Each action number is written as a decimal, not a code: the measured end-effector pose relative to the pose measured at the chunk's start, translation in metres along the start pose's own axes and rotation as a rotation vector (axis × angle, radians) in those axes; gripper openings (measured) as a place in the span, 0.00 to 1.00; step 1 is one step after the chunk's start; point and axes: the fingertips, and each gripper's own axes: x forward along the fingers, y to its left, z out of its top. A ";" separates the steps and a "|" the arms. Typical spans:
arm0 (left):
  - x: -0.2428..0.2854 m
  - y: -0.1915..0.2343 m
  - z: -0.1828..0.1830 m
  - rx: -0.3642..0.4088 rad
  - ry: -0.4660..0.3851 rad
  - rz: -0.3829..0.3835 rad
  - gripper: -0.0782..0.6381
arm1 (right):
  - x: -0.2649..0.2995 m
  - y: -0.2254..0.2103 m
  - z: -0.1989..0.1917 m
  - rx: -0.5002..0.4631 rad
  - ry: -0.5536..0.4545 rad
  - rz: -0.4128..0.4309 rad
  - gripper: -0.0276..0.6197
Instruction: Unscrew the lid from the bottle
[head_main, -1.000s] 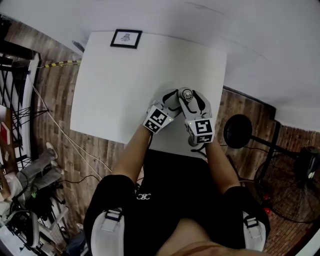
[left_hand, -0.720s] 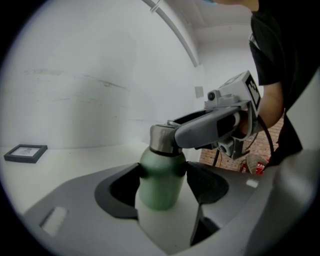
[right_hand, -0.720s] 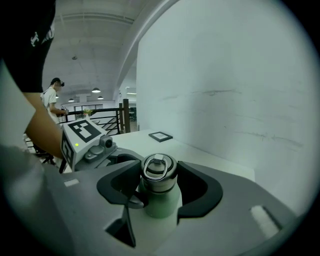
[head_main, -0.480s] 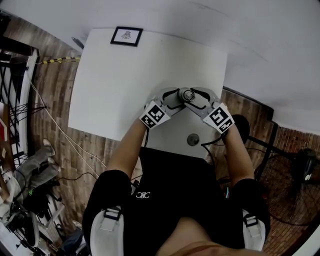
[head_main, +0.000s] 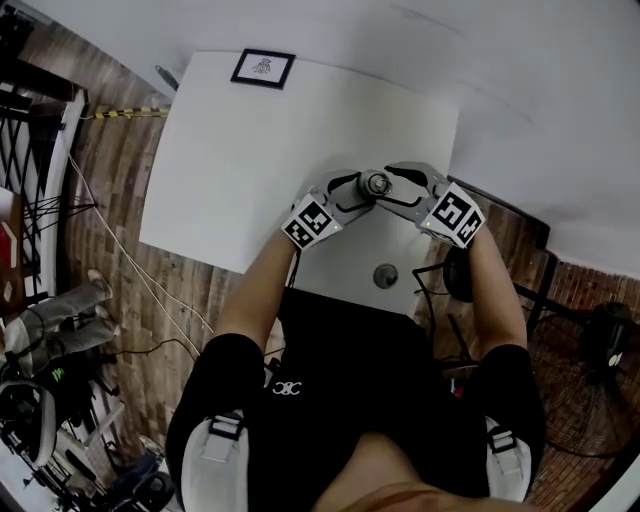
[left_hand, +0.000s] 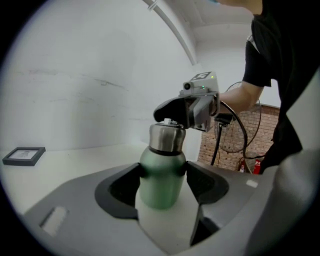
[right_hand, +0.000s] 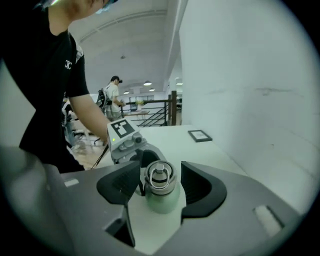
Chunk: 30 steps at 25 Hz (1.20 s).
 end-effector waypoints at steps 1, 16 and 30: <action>-0.001 0.000 -0.001 -0.002 0.001 0.002 0.59 | -0.007 0.000 0.005 0.038 -0.057 -0.065 0.41; -0.003 0.000 -0.001 -0.012 0.045 -0.015 0.59 | -0.016 0.010 -0.003 0.459 -0.334 -0.901 0.41; -0.001 0.000 0.000 0.004 0.047 -0.074 0.59 | -0.003 -0.002 -0.019 0.486 -0.258 -1.019 0.40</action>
